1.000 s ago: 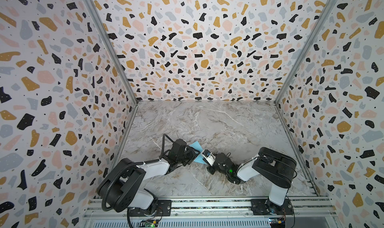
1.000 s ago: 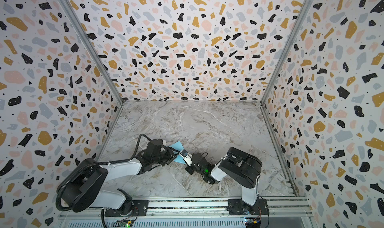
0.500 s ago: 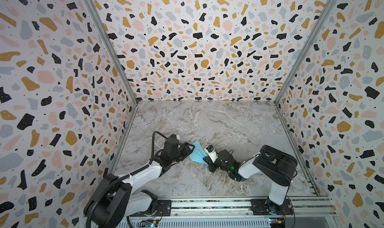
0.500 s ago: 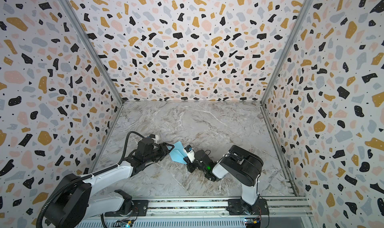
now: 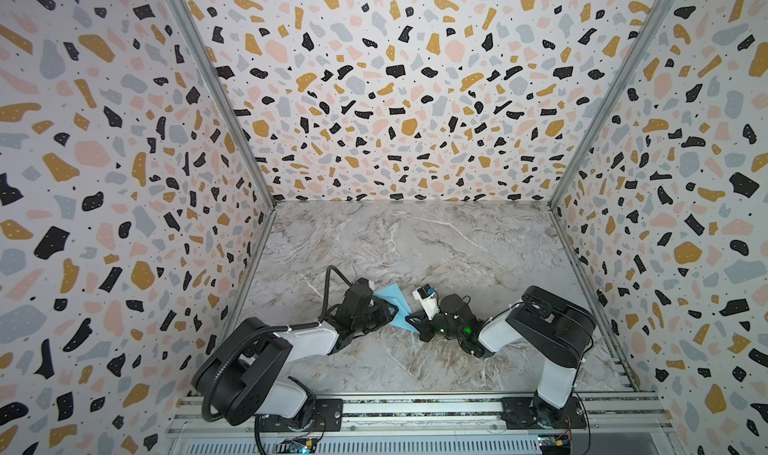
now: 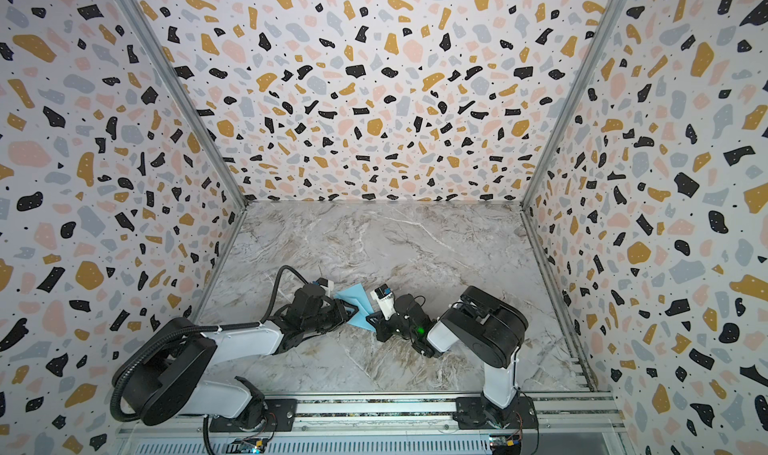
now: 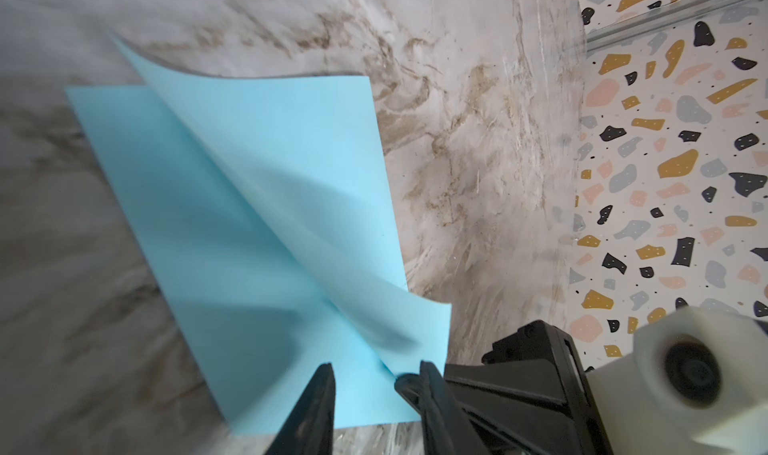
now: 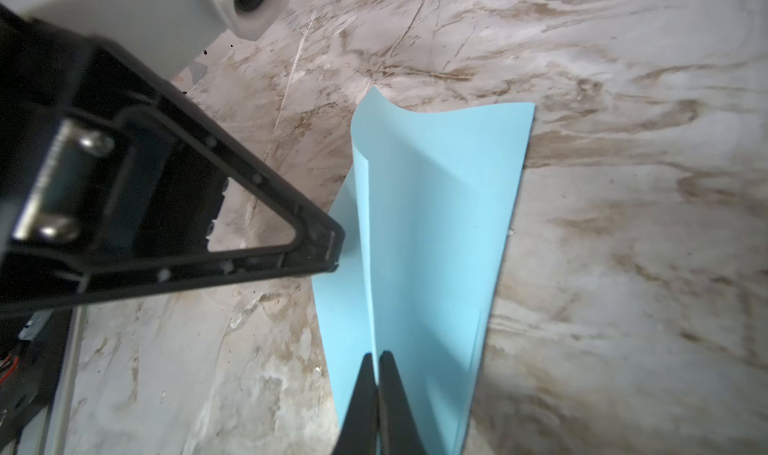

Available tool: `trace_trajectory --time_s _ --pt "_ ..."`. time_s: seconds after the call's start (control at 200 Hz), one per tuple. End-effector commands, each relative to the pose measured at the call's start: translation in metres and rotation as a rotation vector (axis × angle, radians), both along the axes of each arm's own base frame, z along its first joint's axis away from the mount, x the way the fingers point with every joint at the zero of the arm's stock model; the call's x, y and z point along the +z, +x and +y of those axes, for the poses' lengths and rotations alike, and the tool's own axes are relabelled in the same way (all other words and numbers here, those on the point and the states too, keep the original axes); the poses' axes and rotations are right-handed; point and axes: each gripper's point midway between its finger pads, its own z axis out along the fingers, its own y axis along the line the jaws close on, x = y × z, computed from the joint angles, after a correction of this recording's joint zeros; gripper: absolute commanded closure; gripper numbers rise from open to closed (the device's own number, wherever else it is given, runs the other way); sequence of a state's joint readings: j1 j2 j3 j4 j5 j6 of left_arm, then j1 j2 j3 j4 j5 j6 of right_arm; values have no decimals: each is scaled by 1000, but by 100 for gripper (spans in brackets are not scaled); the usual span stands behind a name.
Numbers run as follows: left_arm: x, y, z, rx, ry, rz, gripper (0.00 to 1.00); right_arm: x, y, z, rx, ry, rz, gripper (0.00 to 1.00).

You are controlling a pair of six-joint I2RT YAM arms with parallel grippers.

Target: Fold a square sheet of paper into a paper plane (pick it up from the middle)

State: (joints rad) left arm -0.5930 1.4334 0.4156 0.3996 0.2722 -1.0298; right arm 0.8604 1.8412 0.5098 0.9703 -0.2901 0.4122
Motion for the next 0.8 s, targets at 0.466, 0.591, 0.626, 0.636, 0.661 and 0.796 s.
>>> trace_trajectory --time_s 0.466,0.591,0.626,0.636,0.661,0.796 --pt "-41 -13 14 5 200 152 50 0 3 0 2 32 68 86" --pt "-53 -21 27 14 288 209 51 0 3 -2 0 26 75 84" --pt "-56 -22 29 14 304 220 51 0 2 -3 2 25 75 83" --pt "-57 -23 30 13 308 225 51 0 2 -3 1 25 76 83" --pt "-59 -25 31 12 315 234 51 0 2 -4 -1 24 74 83" --pt "-69 -31 36 9 349 274 51 1 0 -6 10 17 74 82"
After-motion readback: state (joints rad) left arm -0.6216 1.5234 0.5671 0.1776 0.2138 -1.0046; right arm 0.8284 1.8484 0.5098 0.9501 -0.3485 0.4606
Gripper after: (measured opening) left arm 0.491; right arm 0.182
